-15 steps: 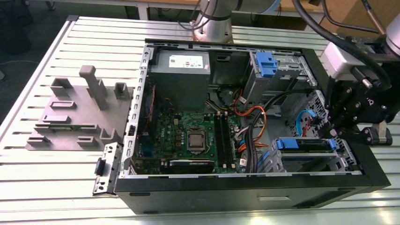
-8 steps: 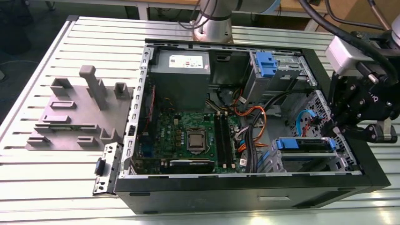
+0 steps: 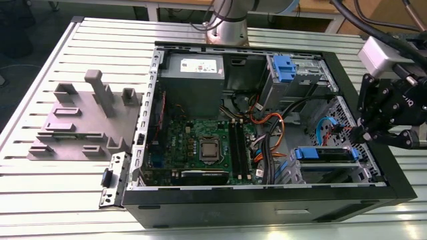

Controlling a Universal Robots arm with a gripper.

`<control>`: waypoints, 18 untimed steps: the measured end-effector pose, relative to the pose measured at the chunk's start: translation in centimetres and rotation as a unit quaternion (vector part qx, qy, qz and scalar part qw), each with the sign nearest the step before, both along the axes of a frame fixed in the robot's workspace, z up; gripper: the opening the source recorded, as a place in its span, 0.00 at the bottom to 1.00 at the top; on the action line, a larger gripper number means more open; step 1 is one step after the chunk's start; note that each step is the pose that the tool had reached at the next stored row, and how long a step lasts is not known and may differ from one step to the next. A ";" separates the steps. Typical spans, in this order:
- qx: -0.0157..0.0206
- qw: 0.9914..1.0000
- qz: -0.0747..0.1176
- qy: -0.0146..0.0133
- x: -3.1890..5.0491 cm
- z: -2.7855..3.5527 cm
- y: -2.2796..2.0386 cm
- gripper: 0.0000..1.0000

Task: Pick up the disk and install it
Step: 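Insert the first disk wire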

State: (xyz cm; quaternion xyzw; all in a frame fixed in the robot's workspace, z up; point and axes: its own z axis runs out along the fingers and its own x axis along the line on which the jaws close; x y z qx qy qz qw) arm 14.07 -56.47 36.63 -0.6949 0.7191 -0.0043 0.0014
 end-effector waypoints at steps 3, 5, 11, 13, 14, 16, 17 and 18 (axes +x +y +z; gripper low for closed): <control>0.000 1.000 0.000 0.001 0.39 0.00 0.29 0.11; 0.000 1.000 0.000 0.001 0.57 0.00 0.58 0.11; 0.000 1.000 0.013 0.001 0.65 -0.04 0.97 0.11; 0.000 1.000 0.021 0.001 0.65 -0.06 0.98 0.11; 0.000 1.000 0.022 0.002 0.69 -0.07 1.00 0.11; 0.000 1.000 0.022 0.005 0.81 -0.07 1.15 0.11; 0.000 1.000 0.022 0.007 0.89 -0.08 1.27 0.11; 0.000 1.000 0.022 0.008 0.96 -0.08 1.40 0.11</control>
